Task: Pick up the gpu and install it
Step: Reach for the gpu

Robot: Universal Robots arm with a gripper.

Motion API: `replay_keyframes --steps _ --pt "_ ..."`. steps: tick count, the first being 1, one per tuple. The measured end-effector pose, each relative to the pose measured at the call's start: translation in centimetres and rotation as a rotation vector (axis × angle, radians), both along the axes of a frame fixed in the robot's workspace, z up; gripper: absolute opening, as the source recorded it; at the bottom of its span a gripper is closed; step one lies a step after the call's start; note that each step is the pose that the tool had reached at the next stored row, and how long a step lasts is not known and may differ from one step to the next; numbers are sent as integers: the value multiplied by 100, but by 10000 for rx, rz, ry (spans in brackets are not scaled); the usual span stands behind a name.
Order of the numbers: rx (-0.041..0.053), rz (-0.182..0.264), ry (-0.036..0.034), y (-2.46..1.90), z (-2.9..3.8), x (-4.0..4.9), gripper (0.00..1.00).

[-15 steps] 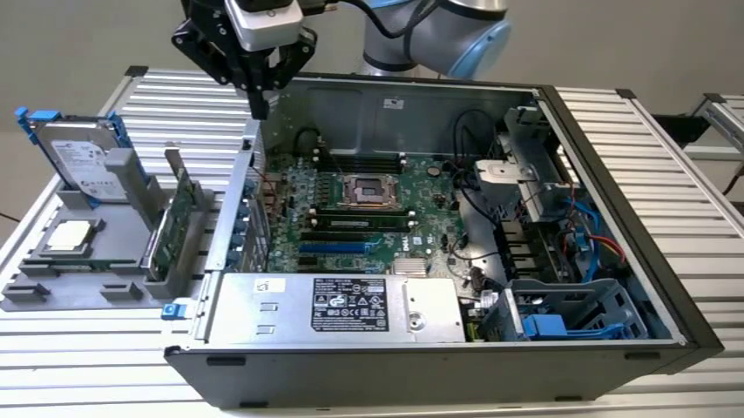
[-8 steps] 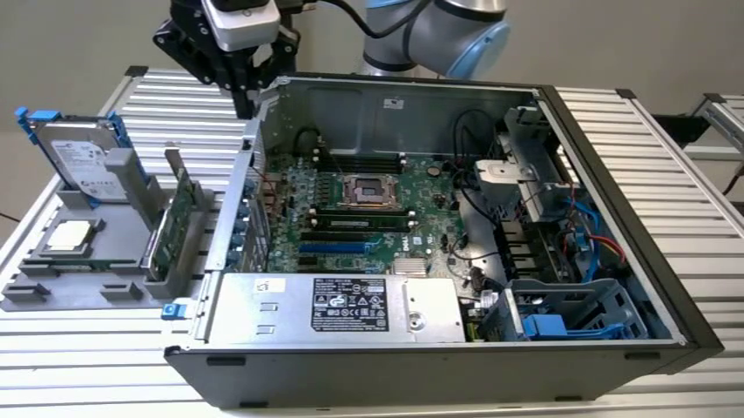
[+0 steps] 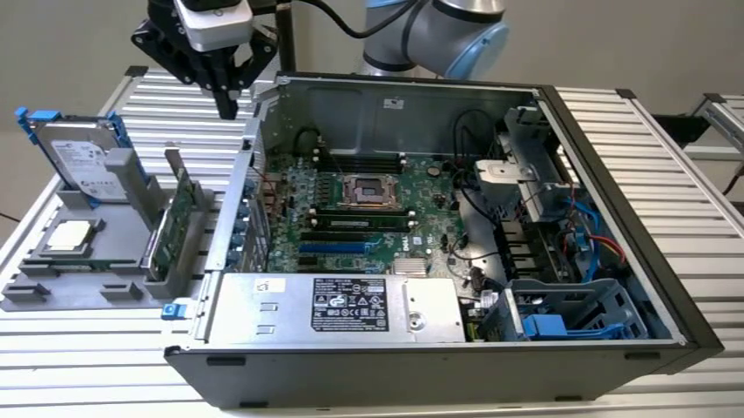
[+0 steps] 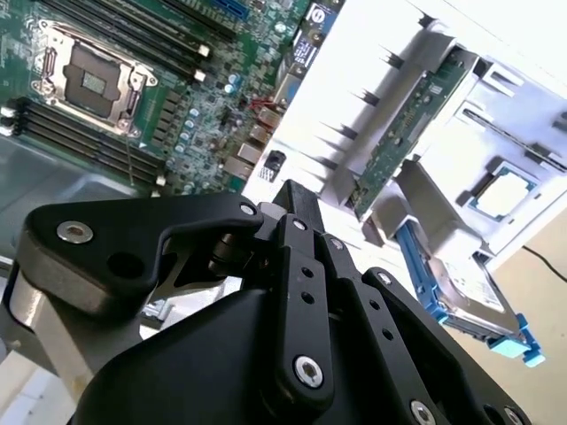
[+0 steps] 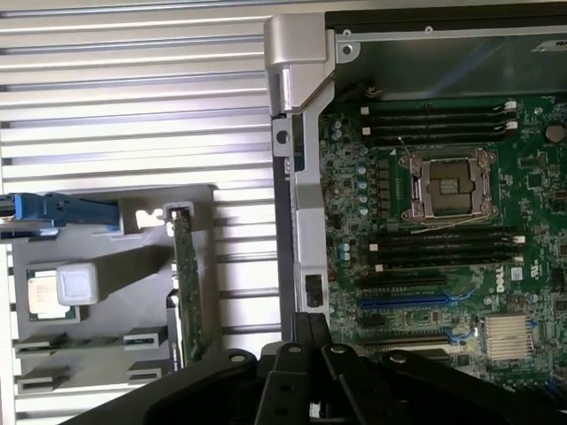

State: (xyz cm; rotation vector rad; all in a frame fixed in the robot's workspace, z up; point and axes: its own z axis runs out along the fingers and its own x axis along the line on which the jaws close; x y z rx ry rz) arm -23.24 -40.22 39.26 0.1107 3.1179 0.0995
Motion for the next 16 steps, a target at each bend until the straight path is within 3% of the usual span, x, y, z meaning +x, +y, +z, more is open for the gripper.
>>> replay_keyframes --steps 16 --pt "2 59 -2 -70 0 -258 0"
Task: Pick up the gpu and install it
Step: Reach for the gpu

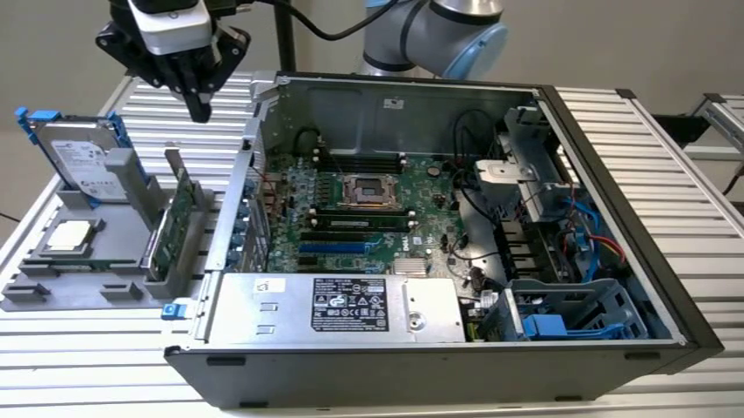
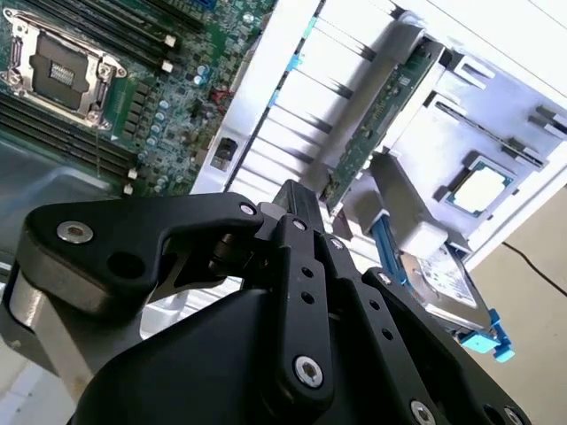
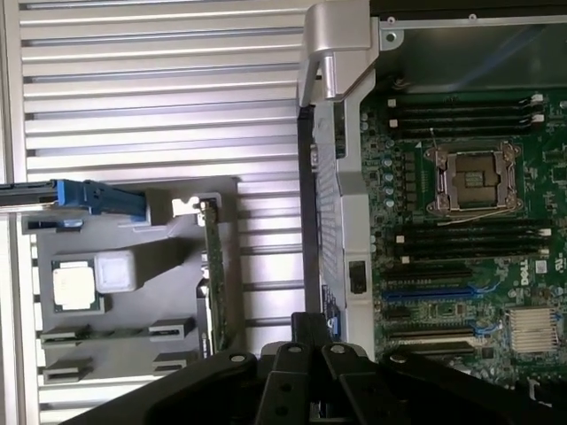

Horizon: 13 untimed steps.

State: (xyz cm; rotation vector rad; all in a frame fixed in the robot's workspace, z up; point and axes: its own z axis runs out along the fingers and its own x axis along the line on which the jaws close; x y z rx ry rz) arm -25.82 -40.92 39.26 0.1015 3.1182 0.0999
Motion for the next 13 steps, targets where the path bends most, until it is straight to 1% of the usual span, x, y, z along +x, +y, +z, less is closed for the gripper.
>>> replay_keyframes --steps 13 --pt "0 193 -6 -94 0 -154 0"
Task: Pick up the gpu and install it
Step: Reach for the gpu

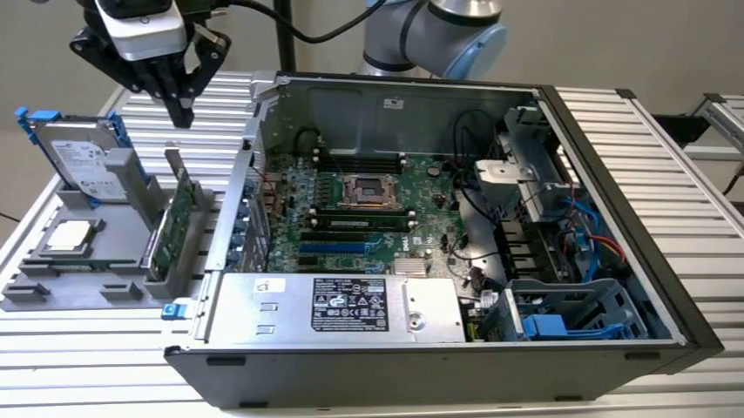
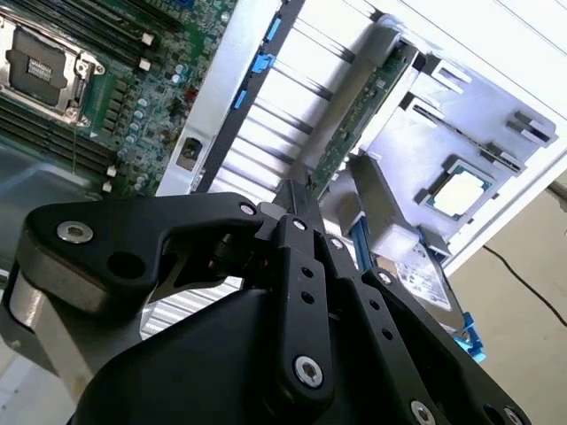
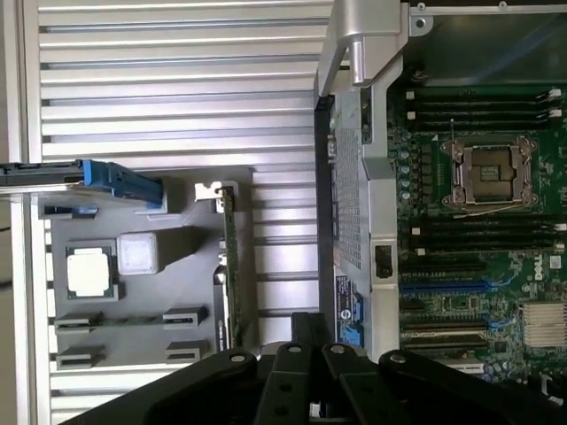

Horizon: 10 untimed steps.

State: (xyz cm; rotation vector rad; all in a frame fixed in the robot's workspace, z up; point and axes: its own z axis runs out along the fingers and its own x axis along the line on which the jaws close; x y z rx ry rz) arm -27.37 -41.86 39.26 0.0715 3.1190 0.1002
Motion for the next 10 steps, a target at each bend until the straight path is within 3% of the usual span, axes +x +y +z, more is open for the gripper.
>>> replay_keyframes --steps 10 --pt "0 148 0 -69 0 -117 0"
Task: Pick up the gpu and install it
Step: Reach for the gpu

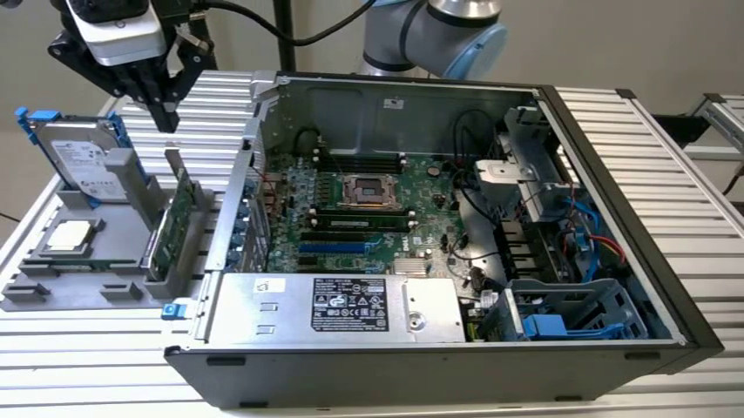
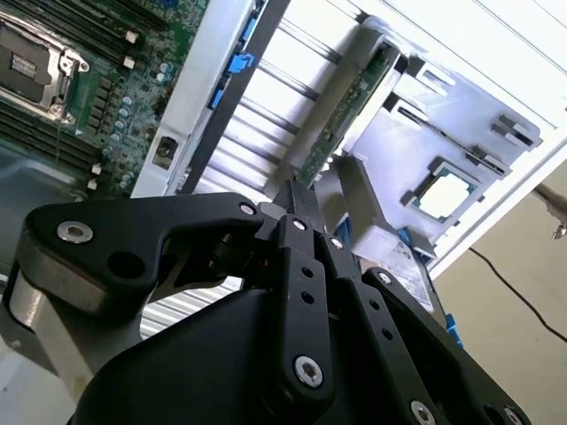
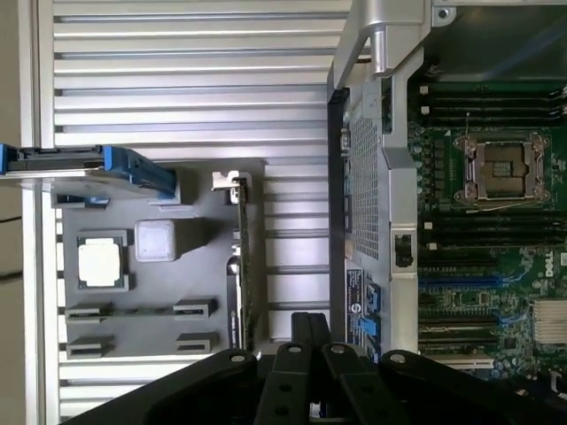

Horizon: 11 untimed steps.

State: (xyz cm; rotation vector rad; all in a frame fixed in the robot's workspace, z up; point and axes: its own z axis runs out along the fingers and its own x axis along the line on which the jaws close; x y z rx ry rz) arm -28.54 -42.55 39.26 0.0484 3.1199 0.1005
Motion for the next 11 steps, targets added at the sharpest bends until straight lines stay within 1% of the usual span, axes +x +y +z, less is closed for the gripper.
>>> replay_keyframes --steps 11 --pt "0 149 0 -78 0 -131 0"
